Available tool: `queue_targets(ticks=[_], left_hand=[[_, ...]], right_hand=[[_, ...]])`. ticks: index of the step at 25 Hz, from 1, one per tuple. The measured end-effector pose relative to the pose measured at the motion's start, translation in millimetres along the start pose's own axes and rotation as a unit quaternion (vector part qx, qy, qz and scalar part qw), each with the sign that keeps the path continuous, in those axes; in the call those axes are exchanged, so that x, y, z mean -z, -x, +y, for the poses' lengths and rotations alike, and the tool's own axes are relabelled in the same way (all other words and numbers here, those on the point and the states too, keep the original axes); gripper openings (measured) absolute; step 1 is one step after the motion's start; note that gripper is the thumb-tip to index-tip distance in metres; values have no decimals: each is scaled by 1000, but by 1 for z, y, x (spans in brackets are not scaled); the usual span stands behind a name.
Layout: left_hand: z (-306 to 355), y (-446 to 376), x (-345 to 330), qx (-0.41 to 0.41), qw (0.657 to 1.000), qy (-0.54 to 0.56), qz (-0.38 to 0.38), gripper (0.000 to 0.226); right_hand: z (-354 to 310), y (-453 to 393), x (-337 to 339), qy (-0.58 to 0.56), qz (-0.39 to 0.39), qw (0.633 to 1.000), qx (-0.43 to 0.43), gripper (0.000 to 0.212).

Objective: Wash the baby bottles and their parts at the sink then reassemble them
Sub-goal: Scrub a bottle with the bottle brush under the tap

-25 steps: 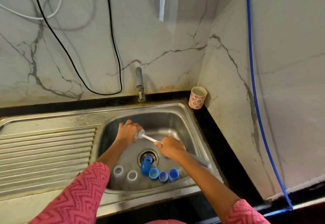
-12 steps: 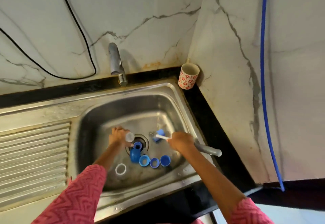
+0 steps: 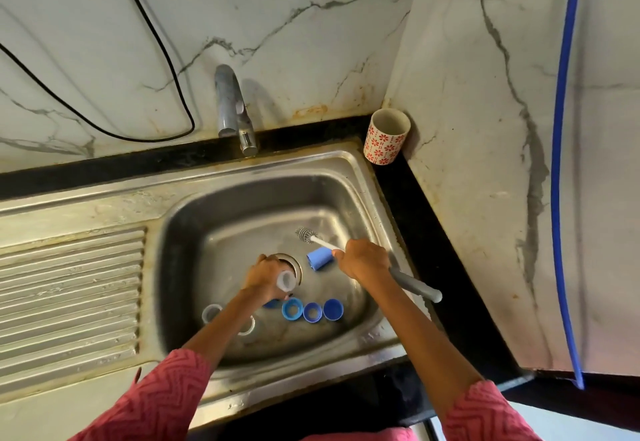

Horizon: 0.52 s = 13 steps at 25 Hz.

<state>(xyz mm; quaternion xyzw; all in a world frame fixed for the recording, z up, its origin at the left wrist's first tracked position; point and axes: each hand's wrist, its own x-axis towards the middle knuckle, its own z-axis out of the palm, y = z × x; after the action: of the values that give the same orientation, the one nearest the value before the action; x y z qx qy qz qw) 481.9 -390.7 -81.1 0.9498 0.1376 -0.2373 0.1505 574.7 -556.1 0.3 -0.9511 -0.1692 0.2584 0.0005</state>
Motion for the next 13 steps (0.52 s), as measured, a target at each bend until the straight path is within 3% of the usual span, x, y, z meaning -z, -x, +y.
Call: queue_targets(ticks=[3,6,9,11,13], left_hand=[[-3,8,9,-27,997,70,-2,50],[5,21,4,-41,989,81,-114,46],[15,30,-24,-19,976,4,-215,34],[23,28,-37,-53,972,-105,-202,32],[26,32,-41,-52,972,-112,-202,39]], right_hand=[[-1,3,1,-11,9,1000,6,44],[-3,7,5,-20,9,1000,22,44],[-3,12,5,-24,17,999,28,45],[0,14,5,-23,20,999,32,45],[4,15,2,-19,17,999,30,45]])
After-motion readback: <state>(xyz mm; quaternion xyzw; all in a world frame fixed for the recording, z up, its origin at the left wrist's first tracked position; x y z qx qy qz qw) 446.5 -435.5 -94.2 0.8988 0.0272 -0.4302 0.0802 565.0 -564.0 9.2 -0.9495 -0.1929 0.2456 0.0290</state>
